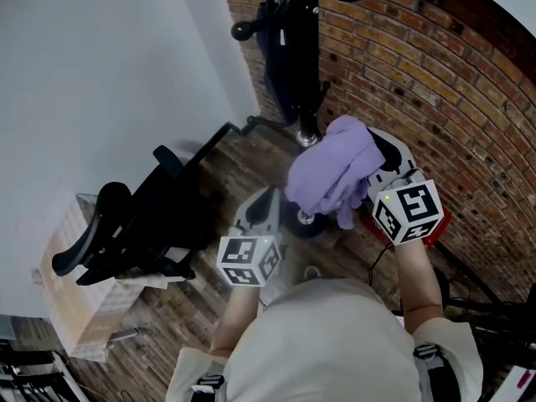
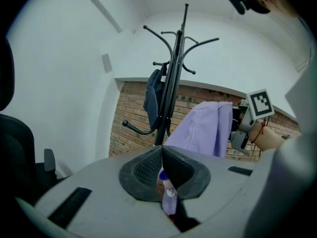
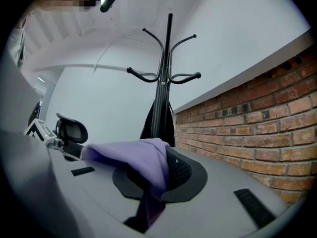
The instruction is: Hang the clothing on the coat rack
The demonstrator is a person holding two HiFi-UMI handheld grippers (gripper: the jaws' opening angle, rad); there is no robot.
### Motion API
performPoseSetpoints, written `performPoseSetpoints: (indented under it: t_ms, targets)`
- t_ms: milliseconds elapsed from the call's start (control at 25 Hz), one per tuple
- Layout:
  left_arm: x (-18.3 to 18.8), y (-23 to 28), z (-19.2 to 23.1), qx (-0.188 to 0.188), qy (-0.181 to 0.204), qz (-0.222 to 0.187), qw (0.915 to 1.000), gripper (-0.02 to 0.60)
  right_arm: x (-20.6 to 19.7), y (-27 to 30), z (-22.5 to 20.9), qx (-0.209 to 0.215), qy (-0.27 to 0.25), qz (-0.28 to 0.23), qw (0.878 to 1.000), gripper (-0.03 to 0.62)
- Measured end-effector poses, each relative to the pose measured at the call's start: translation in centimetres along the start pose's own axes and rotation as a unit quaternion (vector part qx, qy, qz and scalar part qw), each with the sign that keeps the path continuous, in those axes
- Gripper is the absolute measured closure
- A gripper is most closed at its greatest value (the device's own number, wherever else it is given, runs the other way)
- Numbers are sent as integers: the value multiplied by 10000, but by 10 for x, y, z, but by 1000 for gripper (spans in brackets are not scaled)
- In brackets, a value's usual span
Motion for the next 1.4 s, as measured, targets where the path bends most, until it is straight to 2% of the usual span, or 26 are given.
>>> performPoseSetpoints:
  t_ms: [640, 1400]
  targets:
    - [3, 16, 5, 130, -19, -120, 9998, 577, 4, 32, -26, 155, -303, -95, 9994, 576]
    - [-4, 20, 6, 204, -43, -32, 9998, 577, -59, 45, -25, 342, -159, 634, 9973, 576]
Point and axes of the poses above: the fingertips, and each gripper's own axes: y forward along the fingers, z to its left, x out of its top, the point moved 8 cm from there along -y, backward along the fingers, and after that the axes turned 15 degrees about -y, right-handed, at the moved point
